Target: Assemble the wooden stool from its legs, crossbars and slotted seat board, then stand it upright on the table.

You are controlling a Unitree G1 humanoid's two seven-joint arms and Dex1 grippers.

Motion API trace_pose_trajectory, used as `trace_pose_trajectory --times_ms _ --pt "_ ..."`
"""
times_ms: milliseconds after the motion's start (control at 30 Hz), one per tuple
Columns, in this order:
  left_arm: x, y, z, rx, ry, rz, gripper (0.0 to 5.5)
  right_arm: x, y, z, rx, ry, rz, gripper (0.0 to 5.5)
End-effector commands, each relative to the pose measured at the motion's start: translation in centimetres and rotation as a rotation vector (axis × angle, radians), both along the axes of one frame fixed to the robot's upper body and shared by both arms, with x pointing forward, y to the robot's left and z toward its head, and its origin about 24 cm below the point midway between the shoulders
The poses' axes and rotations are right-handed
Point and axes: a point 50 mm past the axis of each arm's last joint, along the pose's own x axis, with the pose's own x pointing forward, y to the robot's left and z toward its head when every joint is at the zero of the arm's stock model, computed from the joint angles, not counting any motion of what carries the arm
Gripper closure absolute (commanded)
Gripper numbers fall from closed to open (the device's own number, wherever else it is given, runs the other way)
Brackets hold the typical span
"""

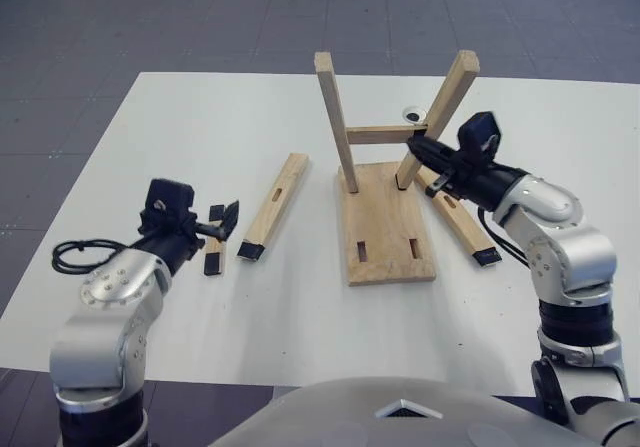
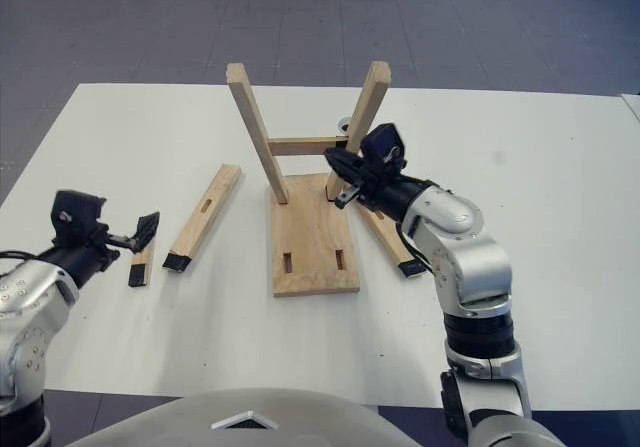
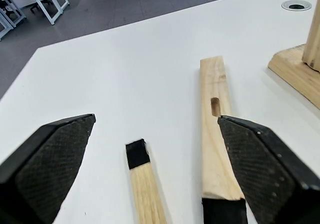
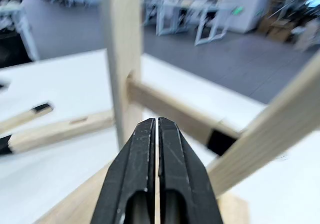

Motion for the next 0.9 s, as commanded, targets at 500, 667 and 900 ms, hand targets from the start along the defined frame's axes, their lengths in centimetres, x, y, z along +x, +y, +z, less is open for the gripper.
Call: trace_pose_trajectory --times_ms 500,667,900 --pt "-4.8 0.5 -9.7 -0.142 0.158 0.233 2.49 -3.3 -9.0 -8.8 -0.231 0.141 -0.543 5.11" --pt "-4.8 0.2 -10.3 -0.127 0.188 0.197 3.37 -3.2 -9.4 -9.4 -0.244 0.109 -0.582 4.15" --pt "-3.4 0.7 -10.1 -0.107 0.153 0.197 4.19 -2.6 -8.7 -8.5 -0.219 0.067 -0.574 3.72"
